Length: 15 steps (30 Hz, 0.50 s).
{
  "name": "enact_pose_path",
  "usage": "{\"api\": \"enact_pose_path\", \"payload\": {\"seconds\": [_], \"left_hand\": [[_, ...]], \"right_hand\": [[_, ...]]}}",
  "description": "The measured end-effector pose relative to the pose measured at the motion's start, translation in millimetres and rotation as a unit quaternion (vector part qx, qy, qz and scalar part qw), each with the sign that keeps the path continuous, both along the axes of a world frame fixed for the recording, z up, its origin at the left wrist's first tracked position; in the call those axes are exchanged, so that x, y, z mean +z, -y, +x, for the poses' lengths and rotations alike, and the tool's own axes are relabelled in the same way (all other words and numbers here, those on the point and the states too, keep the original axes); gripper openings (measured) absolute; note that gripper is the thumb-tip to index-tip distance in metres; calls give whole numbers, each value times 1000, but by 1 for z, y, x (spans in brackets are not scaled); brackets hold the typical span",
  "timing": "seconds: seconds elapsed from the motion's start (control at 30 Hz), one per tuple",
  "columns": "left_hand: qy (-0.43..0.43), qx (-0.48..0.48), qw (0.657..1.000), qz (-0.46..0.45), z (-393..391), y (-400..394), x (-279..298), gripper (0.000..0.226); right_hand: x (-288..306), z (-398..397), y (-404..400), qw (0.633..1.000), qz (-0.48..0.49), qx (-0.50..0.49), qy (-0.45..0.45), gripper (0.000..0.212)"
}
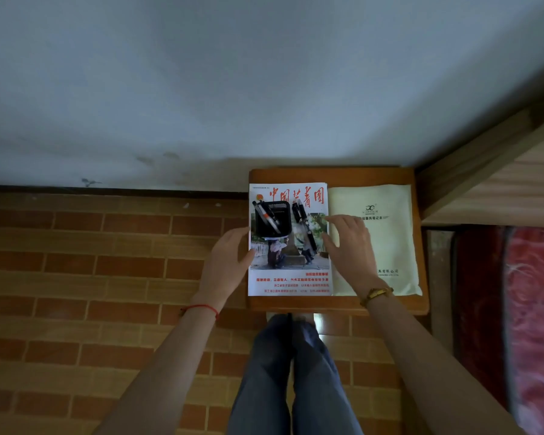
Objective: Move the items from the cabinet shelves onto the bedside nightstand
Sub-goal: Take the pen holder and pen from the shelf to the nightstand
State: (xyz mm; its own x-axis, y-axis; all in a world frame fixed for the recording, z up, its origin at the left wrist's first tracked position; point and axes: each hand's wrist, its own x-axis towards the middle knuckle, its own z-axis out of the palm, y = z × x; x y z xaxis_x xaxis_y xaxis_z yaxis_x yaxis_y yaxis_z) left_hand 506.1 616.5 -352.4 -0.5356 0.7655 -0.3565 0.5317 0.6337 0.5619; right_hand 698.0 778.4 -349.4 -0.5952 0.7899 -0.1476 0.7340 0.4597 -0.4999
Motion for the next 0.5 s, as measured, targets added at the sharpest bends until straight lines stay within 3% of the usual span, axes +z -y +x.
{"api": "enact_pose_path", "payload": {"seconds": [0.23, 0.5], "left_hand": [[-107, -58, 991, 54, 0, 13, 134, 45], [-167, -52, 979, 103, 15, 47, 247, 40]], "right_hand": [[133, 28, 8, 998, 58, 3, -34, 33], [245, 43, 35, 992, 98, 20, -80, 37]]}}
